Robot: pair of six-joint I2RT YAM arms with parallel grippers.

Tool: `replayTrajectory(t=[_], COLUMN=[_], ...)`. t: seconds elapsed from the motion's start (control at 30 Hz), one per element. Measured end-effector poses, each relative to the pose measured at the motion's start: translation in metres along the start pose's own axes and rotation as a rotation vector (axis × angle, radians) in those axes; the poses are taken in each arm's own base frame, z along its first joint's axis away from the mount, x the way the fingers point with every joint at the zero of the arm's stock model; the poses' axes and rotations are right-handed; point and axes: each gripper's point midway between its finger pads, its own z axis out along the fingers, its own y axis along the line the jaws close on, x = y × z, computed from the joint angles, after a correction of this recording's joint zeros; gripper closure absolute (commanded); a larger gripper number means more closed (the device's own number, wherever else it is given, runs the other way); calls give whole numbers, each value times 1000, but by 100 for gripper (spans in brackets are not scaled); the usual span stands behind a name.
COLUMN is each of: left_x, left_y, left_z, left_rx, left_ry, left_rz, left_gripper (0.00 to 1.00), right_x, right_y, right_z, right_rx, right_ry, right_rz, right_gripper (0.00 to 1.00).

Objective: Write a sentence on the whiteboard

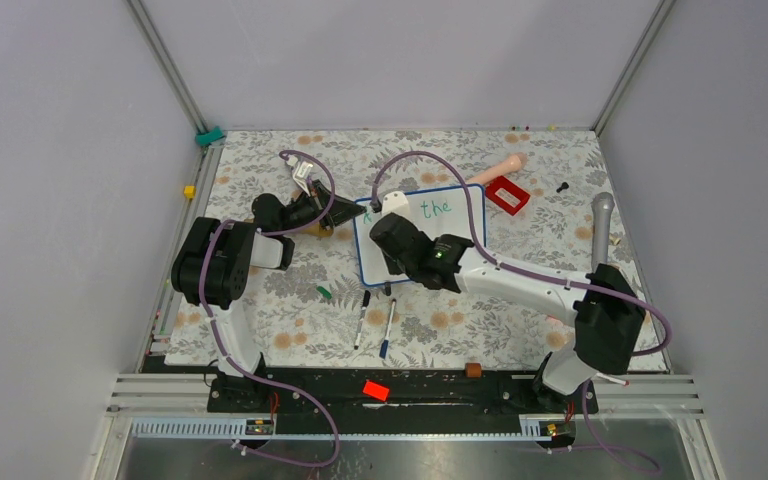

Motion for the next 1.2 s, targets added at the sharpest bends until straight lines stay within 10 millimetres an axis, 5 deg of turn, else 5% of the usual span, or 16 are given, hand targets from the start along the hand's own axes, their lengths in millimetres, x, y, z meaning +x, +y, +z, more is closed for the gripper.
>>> replayTrajectory(t=[0.27,1.2], left_x=[0,0], left_y=[0,0], left_z=[0,0], left_rx=[0,0], left_ry=[0,0], left_rz=[0,0], left_gripper=[100,100], right_x=[-12,-22], right_y=[-8,-13], right_z=[-15,-7], right_rx=[-18,24], right_ry=[-98,-162], right_rz=[26,32], right_gripper=[100,100])
